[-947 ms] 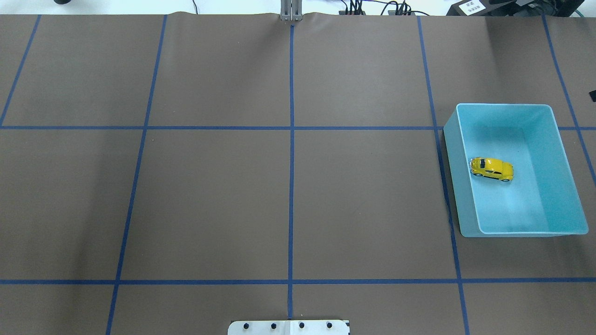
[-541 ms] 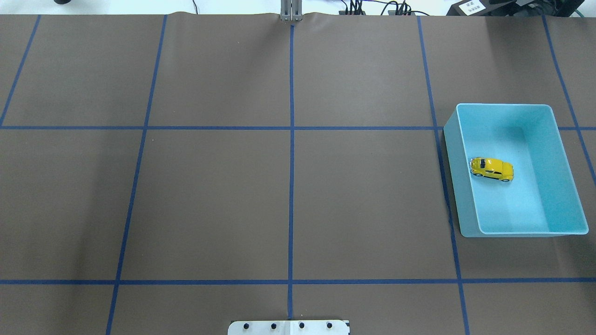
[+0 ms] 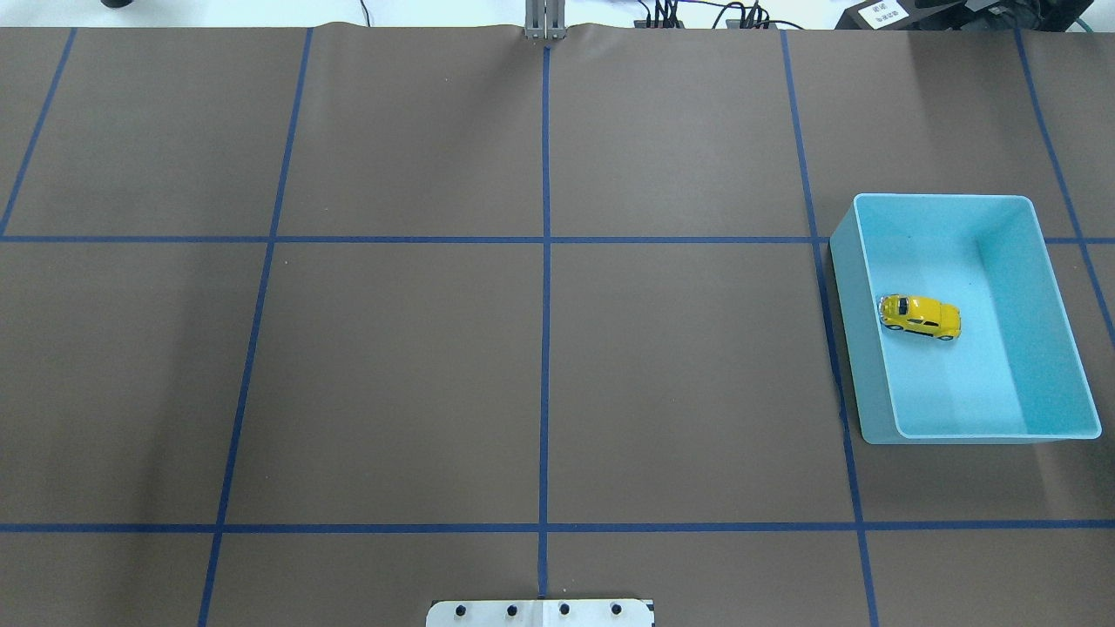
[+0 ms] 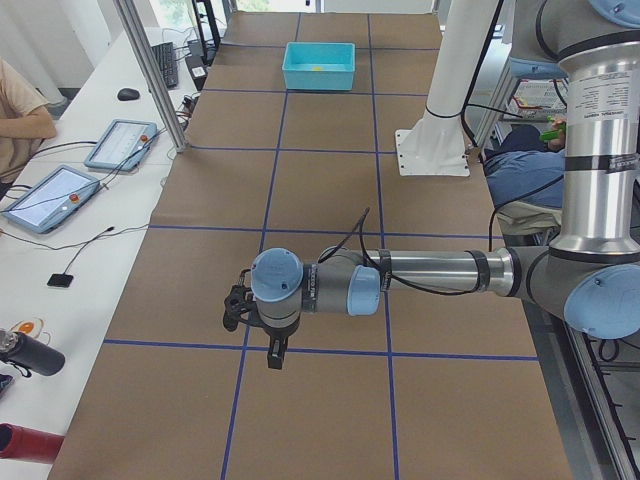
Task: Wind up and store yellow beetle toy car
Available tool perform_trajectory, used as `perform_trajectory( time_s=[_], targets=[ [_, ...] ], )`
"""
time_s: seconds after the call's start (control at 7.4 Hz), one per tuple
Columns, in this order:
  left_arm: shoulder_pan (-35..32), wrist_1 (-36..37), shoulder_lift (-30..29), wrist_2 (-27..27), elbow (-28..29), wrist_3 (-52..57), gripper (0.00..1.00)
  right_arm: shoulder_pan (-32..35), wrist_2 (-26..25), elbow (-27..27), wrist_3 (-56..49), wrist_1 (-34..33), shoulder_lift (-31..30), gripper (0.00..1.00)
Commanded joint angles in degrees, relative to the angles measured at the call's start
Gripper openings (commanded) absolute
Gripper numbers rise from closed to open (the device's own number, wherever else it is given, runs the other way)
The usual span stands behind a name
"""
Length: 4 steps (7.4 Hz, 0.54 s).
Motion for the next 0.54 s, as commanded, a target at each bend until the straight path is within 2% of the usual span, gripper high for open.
perform_trajectory(
  time_s=[0.0, 0.41],
  targets=[
    [0.0, 0.0, 0.0, 0.0, 0.1, 0.0, 1.0, 0.0, 0.1, -0.5, 0.1, 0.8, 0.0, 1.0],
    [0.0, 0.0, 0.1, 0.0, 0.1, 0.0, 1.0, 0.0, 0.4, 0.1, 0.0, 0.8, -0.1, 1.0]
  ],
)
